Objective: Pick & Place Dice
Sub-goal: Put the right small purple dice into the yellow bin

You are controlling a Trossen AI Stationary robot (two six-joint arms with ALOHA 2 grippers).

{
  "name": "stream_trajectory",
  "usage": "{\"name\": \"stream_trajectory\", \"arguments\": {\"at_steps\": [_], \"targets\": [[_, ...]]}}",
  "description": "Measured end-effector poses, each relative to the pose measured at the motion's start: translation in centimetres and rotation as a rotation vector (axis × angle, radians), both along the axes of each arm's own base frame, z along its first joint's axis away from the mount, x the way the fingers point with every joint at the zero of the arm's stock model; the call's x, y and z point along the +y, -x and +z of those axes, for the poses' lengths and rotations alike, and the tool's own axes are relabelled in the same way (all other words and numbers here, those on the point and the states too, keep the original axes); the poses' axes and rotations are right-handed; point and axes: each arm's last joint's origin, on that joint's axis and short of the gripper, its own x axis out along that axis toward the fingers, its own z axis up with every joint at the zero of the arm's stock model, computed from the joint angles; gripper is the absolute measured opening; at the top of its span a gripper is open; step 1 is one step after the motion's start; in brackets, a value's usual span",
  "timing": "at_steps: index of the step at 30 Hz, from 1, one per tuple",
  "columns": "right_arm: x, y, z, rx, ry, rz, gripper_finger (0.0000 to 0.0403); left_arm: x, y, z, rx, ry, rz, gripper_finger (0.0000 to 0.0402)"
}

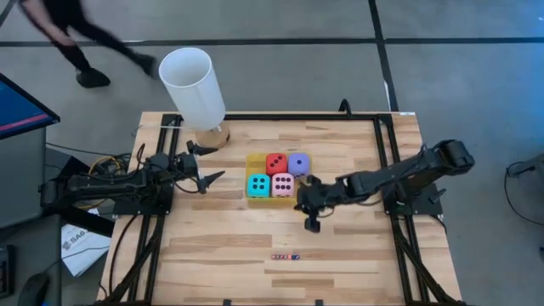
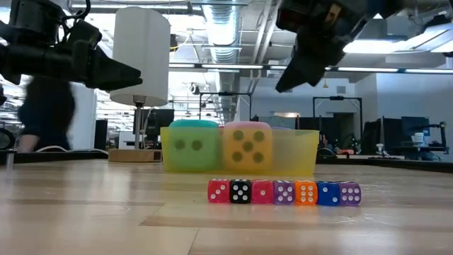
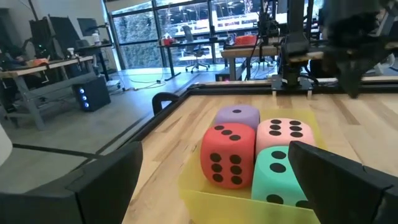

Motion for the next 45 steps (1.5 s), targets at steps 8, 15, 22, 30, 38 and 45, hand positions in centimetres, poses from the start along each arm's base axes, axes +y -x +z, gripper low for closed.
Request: {"name": "stream_trajectory", "arguments": {"at_steps": [8,15,22,30,38,45], "targets": [[4.3,0.5,-1.6,0.062,-0.148,-0.039,0.0000,0.0,0.0,0.0,0.001,0.001,-0.002,0.0392],[8.2,0.7,-3.1,0.132,-0.206,-0.043,0.0000,0.0,0.0,0.0,0.000,0.001,-0.002,0.0392],[11.5,-0.9,-2.5,0.274,-0.135,-0.020,0.0000,0.0,0.0,0.0,0.000,0.001,-0.002,0.0392],[13.7,-2.7,-4.3,0.392,-0.135,0.025,0.0000,0.0,0.0,-0.1,0.006,0.003,0.000,0.0392],[14.1,-3.6,-5.0,0.396,-0.161,-0.053,0.0021,0.0,-0.1,-0.3,0.026,0.009,0.001,0.0392],[14.2,-3.4,-5.0,0.379,-0.119,-0.074,0.0086,0.0,-0.1,-0.3,0.024,0.009,0.001,0.0392]]}}
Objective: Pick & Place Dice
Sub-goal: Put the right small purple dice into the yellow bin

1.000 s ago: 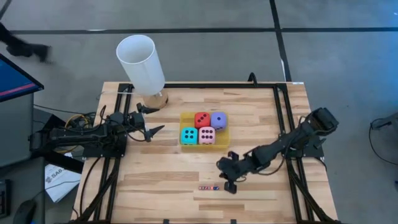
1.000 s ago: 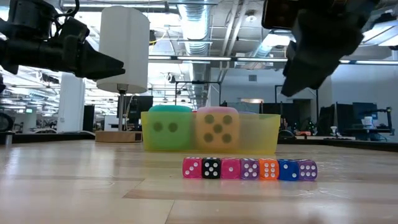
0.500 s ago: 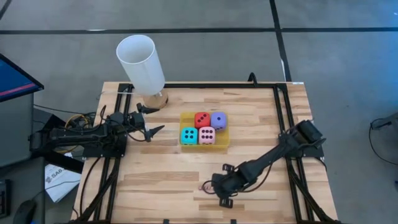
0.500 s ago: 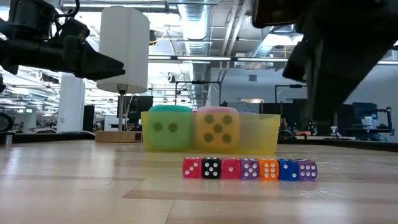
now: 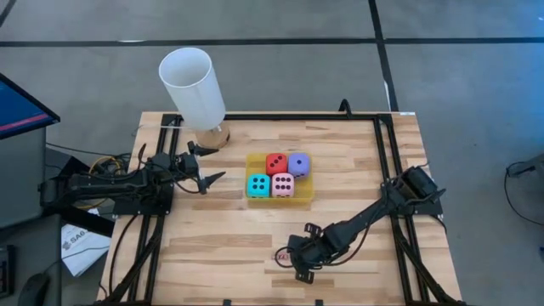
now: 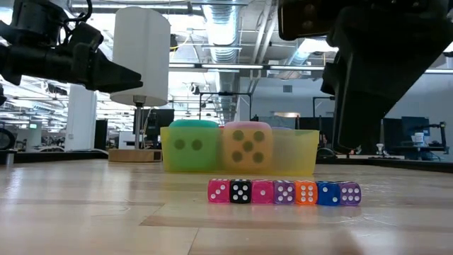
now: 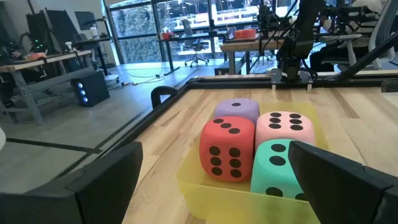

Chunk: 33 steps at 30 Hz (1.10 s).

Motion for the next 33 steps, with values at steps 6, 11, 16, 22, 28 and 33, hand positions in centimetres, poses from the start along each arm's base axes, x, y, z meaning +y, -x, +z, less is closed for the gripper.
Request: {"name": "stream_trajectory", "arguments": {"at_steps": [6,11,16,22,28,33], "targets": [[0.2,0.3,0.0,-0.006,0.021,-0.020,0.0134,0.0,0.0,0.0,0.000,0.000,-0.001,0.0392],[0.3,0.4,0.0,-0.011,0.038,-0.022,0.0159,0.0,0.0,0.0,0.000,0.000,-0.001,0.0392],[0.3,0.2,-0.5,-0.016,0.077,-0.007,0.0166,0.0,0.0,0.0,0.000,0.000,-0.001,0.0392],[0.3,0.6,-1.0,0.001,0.096,0.016,0.0167,0.0,0.0,0.0,-0.010,0.027,-0.002,0.0392],[0.4,0.8,-1.4,-0.011,0.093,0.028,0.0167,0.0,0.0,0.0,-0.012,0.031,-0.002,0.0392],[0.5,0.8,-1.5,-0.022,0.086,0.030,0.0167,0.0,0.0,0.0,-0.012,0.031,-0.001,0.0392]]}}
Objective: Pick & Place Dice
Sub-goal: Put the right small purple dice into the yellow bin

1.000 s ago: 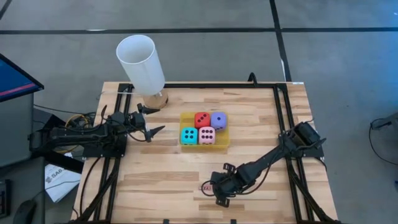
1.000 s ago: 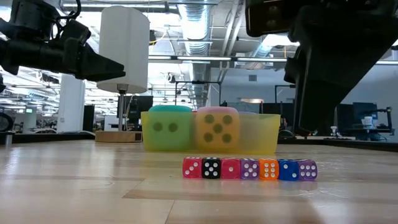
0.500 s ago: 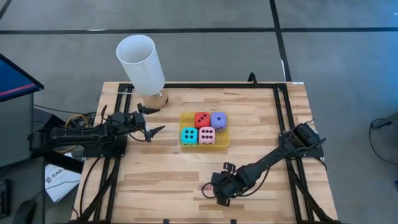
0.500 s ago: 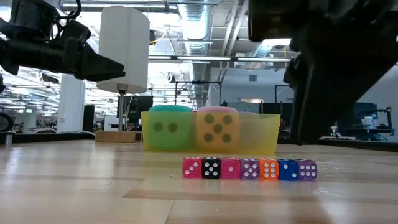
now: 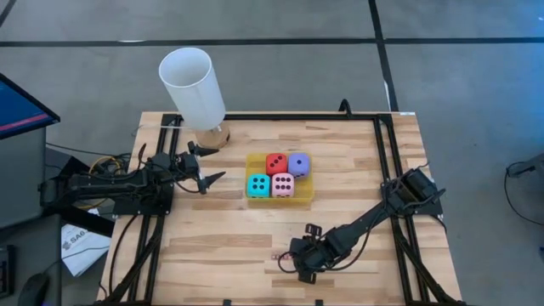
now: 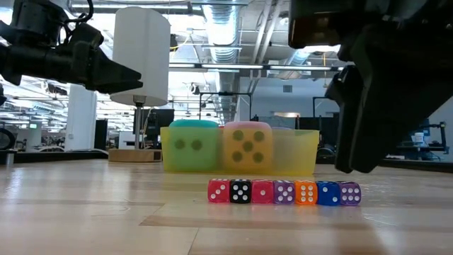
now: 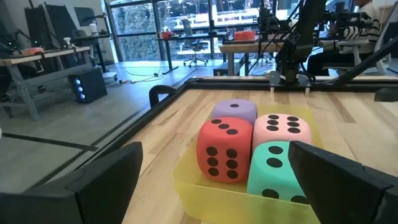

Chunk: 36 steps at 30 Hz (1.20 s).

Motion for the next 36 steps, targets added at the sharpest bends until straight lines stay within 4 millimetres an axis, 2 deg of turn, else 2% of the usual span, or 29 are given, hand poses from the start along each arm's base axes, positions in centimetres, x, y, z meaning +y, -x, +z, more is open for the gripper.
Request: {"name": "stream_trajectory", "arguments": {"at_steps": [8,18,26,36], "targets": [[0.0,-0.1,0.0,-0.020,0.025,0.009,0.0167,0.0,0.0,0.0,0.000,0.000,0.002,0.0392],[0.9,-0.5,-2.0,-0.009,0.015,0.038,0.0166,0.0,0.0,0.0,0.000,0.000,0.002,0.0392],[0.9,-0.4,-2.1,0.001,0.012,0.039,0.0164,0.0,0.0,-0.1,0.008,0.002,0.002,0.0392],[0.8,-0.3,-2.1,0.009,0.016,0.035,0.0120,0.0,0.0,-0.1,0.008,0.002,0.001,0.0392]]}}
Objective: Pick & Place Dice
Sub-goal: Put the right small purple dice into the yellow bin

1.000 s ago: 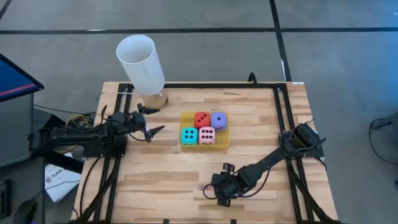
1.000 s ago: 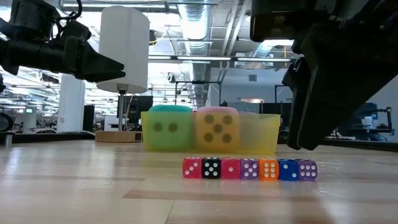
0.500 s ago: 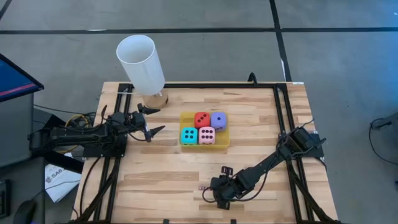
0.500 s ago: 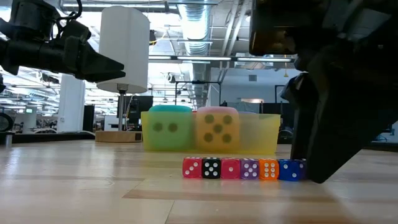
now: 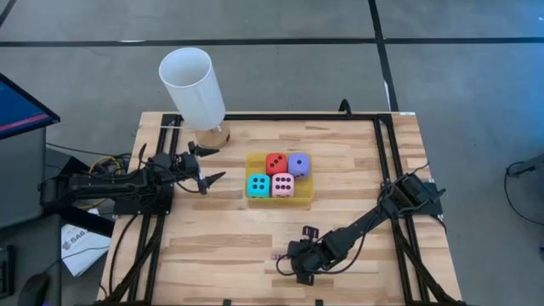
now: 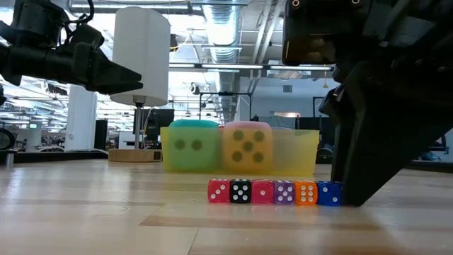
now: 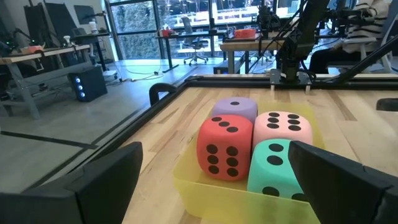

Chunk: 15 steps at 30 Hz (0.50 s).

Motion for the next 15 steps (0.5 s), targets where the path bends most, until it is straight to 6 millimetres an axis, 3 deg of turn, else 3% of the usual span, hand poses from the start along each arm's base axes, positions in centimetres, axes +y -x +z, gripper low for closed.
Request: {"name": "stream_trajectory", "arguments": {"at_steps": [15], "targets": [[-0.07,0.13,-0.05,0.015,0.005,0.001,0.0097,0.00,0.00,0.00,0.000,0.000,0.000,0.0392]]}}
